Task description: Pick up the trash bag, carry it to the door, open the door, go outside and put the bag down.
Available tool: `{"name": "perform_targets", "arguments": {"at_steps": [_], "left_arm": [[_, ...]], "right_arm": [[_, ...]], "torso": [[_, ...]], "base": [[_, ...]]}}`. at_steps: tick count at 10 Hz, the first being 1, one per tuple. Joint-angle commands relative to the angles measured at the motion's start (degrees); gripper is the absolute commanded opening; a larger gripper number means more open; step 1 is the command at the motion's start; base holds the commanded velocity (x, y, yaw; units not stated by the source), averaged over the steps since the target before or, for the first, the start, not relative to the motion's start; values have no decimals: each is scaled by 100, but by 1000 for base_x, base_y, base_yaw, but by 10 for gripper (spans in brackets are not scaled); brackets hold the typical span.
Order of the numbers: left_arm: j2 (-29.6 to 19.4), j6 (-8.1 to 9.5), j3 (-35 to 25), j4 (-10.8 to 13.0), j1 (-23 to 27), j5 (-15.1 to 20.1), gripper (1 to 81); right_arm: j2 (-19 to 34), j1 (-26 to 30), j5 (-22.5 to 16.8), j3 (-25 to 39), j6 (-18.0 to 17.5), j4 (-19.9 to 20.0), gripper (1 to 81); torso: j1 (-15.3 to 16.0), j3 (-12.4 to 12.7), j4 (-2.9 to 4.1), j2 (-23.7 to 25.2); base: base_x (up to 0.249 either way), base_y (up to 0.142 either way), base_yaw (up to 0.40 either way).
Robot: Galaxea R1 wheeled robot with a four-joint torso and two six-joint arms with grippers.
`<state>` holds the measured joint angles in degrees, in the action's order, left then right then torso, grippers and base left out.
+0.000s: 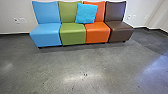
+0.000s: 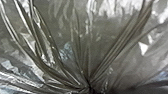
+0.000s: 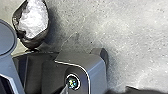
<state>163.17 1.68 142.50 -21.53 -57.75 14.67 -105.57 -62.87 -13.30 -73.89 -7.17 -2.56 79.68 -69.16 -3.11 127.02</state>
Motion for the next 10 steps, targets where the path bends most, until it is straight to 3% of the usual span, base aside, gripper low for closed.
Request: {"name": "perform_targets", "arguments": {"at_steps": [1, 4, 10], "left_arm": [[-706, 16, -811, -273, 312, 406, 10], [-838, 8, -943, -255, 75, 353, 10], [-909, 8, -908, -211, -128, 326, 10]], "right_arm": [[209, 199, -366, -19, -13, 115, 811], [60, 77, -358, -186, 5, 98, 811], [-477, -64, -366, -661, 66, 89, 811]], "torso": [[-349, 566, 0, -544], [-633, 856, 0, -991], [-1411, 2065, 0, -2182]], "base": [[0, 0, 0], [0, 0, 0], [0, 0, 0]]}}
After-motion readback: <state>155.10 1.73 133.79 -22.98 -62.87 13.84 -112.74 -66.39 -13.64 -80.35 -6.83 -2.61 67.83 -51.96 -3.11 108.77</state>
